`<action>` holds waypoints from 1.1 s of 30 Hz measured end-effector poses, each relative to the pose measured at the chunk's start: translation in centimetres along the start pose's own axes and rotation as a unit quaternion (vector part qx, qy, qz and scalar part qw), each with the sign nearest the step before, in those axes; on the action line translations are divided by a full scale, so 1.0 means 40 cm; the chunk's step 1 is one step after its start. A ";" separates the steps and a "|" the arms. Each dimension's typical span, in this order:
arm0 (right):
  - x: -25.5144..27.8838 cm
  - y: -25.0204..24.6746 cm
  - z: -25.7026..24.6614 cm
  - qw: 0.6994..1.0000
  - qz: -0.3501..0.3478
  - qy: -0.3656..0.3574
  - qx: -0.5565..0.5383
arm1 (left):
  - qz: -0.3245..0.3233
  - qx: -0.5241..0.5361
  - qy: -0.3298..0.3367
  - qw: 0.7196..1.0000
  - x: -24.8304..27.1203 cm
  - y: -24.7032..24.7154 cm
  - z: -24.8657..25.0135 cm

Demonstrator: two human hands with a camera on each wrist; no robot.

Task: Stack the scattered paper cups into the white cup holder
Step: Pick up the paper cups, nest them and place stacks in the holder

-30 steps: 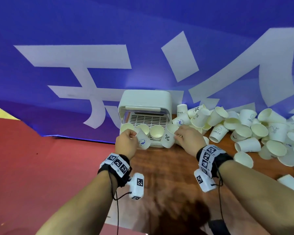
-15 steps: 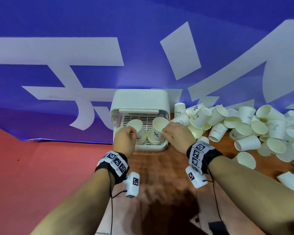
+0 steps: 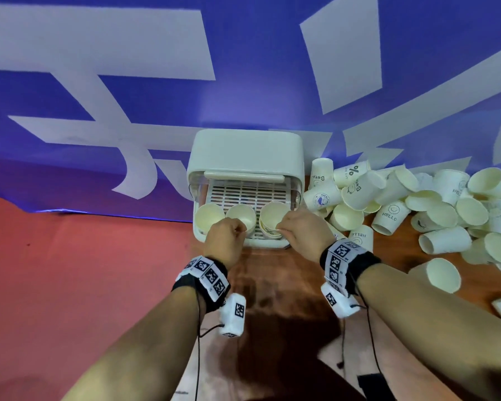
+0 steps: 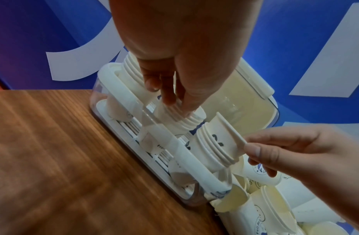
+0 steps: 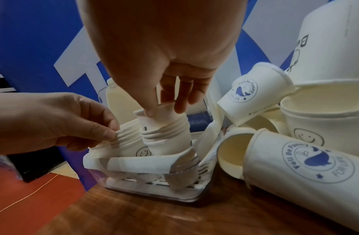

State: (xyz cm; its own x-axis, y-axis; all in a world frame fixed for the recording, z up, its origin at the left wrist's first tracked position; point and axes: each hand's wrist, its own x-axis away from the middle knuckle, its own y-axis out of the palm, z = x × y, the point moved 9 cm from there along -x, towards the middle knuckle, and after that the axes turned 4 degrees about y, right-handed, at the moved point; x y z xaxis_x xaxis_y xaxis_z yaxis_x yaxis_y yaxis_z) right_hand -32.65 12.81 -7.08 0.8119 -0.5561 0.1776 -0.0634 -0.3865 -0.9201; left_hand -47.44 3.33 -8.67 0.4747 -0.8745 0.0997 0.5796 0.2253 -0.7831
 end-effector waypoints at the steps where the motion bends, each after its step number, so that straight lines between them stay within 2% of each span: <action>1: -0.004 0.014 -0.001 1.000 -0.015 0.001 0.014 | -0.004 -0.004 0.000 1.000 0.000 0.004 -0.002; 5: -0.017 0.050 0.005 0.998 -0.055 0.012 0.036 | -0.007 -0.011 -0.002 1.000 -0.005 0.006 -0.006; 11: -0.027 0.062 0.005 0.996 -0.071 0.016 0.047 | -0.020 -0.023 -0.011 0.999 -0.010 0.009 -0.011; 18: 0.009 0.021 0.017 0.996 -0.024 0.054 -0.063 | -0.013 -0.027 0.001 1.000 0.010 -0.006 0.021; 26: 0.133 -0.077 0.077 0.995 0.011 0.066 -0.074 | 0.004 -0.043 0.059 0.997 0.046 -0.001 0.177; 33: 0.337 -0.137 0.271 0.984 0.038 0.148 -0.091 | -0.033 -0.040 0.100 0.994 0.076 0.148 0.391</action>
State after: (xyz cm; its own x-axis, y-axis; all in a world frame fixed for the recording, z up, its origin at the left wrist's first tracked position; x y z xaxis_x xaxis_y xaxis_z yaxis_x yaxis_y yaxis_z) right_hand -15.06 15.40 -3.41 0.5979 -0.7682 0.2291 -0.2425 -0.4457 -0.8617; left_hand -32.22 8.72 -3.41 0.2919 -0.9558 0.0337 0.5467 0.1378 -0.8259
